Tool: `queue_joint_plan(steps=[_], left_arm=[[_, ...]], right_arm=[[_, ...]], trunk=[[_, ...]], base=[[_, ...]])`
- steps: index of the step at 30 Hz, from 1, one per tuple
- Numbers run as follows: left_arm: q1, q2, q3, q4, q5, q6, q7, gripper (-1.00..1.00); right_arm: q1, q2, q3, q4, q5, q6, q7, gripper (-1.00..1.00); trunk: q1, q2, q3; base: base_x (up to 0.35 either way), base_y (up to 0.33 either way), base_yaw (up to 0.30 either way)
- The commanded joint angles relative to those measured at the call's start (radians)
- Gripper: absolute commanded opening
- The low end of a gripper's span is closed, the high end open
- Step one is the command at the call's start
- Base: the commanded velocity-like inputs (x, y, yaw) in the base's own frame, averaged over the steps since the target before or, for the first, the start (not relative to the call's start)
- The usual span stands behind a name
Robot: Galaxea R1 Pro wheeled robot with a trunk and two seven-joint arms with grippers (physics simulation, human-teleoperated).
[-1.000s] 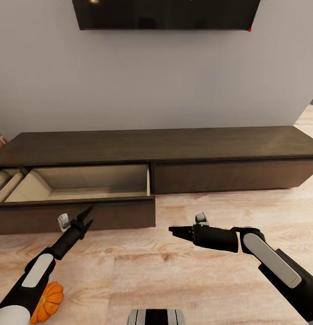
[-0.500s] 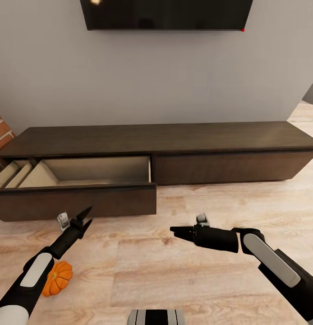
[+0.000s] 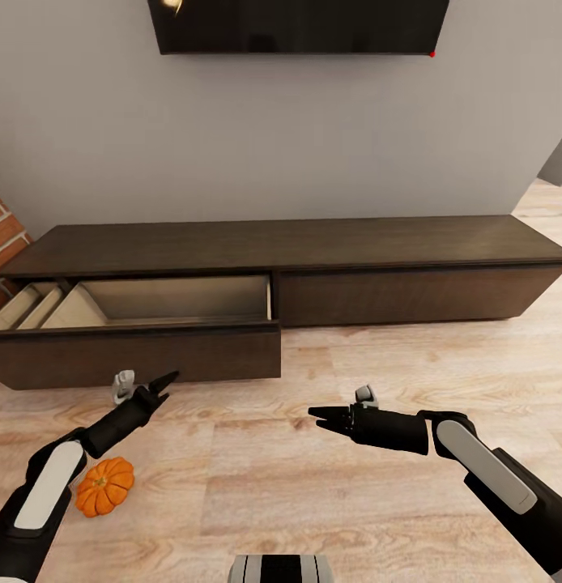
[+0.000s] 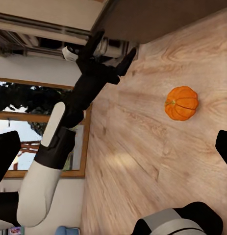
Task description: Place each of the two pumpkins and all three candles from the living room inside a cabinet in the living room (use any cabinet), then make sure every cabinet is closed, and position the cauldron so it is next to a table in the living room.
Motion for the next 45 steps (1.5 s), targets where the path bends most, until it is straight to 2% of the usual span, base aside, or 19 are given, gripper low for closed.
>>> queue_joint_plan(steps=[1, 3, 5, 7, 10, 13, 15, 16, 18, 20, 24, 27, 31, 35, 36, 39, 42, 45], left_arm=[[0.019, 0.008, 0.004, -0.056, 0.007, 0.034, 0.068, 1.00], [0.041, 0.017, 0.008, -0.107, 0.013, 0.072, 0.149, 1.00], [0.051, 0.021, 0.020, -0.128, 0.016, 0.097, 0.194, 1.00], [0.058, 0.023, 0.039, -0.146, 0.012, 0.135, 0.237, 1.00], [0.061, 0.024, 0.046, -0.151, 0.007, 0.157, 0.268, 1.00], [0.062, 0.025, 0.051, -0.154, 0.009, 0.173, 0.357, 1.00], [0.061, 0.024, 0.051, -0.166, 0.014, 0.189, 0.445, 1.00], [0.061, 0.024, 0.051, -0.175, 0.015, 0.192, 0.461, 1.00], [0.061, 0.023, 0.051, -0.226, 0.017, 0.218, 0.526, 1.00], [0.061, 0.020, 0.053, -0.271, 0.019, 0.274, 0.591, 1.00], [0.061, 0.015, 0.051, -0.303, 0.020, 0.335, 0.695, 1.00], [0.061, 0.017, 0.049, -0.310, 0.023, 0.345, 0.723, 1.00], [0.058, 0.022, 0.045, -0.312, 0.023, 0.353, 0.739, 1.00], [0.057, 0.033, 0.043, -0.312, 0.024, 0.358, 0.755, 1.00], [0.056, 0.046, 0.041, -0.311, 0.025, 0.359, 0.759, 1.00], [0.056, 0.062, 0.037, -0.311, 0.027, 0.361, 0.762, 1.00], [0.056, 0.068, 0.035, -0.311, 0.026, 0.361, 0.763, 1.00], [0.056, 0.072, 0.035, -0.311, 0.026, 0.361, 0.763, 1.00]], right_arm=[[-0.001, -0.001, 0.001, 0.001, 0.002, 0.001, 0.004, 1.00], [-0.001, -0.001, 0.001, 0.001, 0.002, 0.001, 0.004, 1.00], [-0.001, -0.001, 0.001, 0.002, 0.002, 0.001, 0.003, 1.00], [-0.001, -0.001, 0.001, 0.004, 0.002, 0.000, 0.003, 1.00], [-0.001, -0.001, 0.001, 0.005, 0.003, 0.000, 0.002, 1.00], [-0.001, -0.001, 0.001, 0.006, 0.003, 0.000, 0.002, 1.00], [-0.001, -0.001, 0.001, 0.016, 0.003, -0.001, 0.001, 1.00], [-0.001, 0.000, 0.001, 0.019, 0.003, -0.001, 0.001, 1.00], [-0.001, -0.001, 0.001, 0.028, 0.003, -0.001, 0.001, 1.00], [-0.001, -0.001, 0.001, 0.032, 0.003, -0.001, 0.001, 1.00], [-0.001, 0.000, 0.001, 0.035, 0.004, -0.002, 0.000, 1.00], [-0.001, -0.001, 0.001, 0.035, 0.004, -0.001, -0.016, 1.00], [-0.001, -0.001, 0.001, 0.045, 0.000, 0.002, -0.088, 1.00], [-0.001, -0.001, 0.003, 0.064, -0.002, 0.004, -0.125, 1.00], [-0.001, -0.001, 0.003, 0.069, -0.003, 0.003, -0.131, 1.00], [-0.001, -0.002, 0.003, 0.086, -0.004, -0.003, -0.131, 1.00], [-0.001, -0.003, 0.004, 0.116, -0.007, -0.008, -0.126, 1.00], [-0.001, -0.003, 0.006, 0.187, -0.008, -0.007, -0.125, 1.00]], trunk=[[0.000, 0.000, -0.001], [0.000, 0.000, -0.001], [0.000, 0.000, -0.001], [0.000, 0.000, -0.001], [0.000, 0.000, -0.001], [0.000, 0.000, -0.001], [0.000, 0.000, -0.001], [0.000, 0.000, -0.001], [-0.001, 0.000, 0.007], [-0.002, 0.001, 0.015], [-0.004, 0.002, 0.030], [-0.005, 0.002, 0.042], [-0.007, 0.003, 0.057], [-0.009, 0.004, 0.073], [-0.009, 0.004, 0.077], [-0.010, 0.005, 0.088], [-0.012, 0.006, 0.100], [-0.013, 0.006, 0.111]], base=[[0.000, 0.000, 0.000], [0.000, 0.000, 0.000], [0.000, 0.000, 0.000], [0.000, 0.000, 0.000], [0.000, 0.000, 0.000], [0.000, 0.000, 0.000], [0.000, 0.000, 0.000], [0.000, 0.000, 0.000], [0.000, 0.000, 0.000], [0.000, 0.000, 0.000], [0.000, 0.000, 0.000], [0.000, 0.000, 0.000], [0.000, 0.000, 0.000], [0.000, 0.000, 0.000], [0.000, 0.000, 0.000], [0.000, 0.000, 0.000], [-0.058, 0.000, 0.000], [-0.217, 0.000, 0.000]])
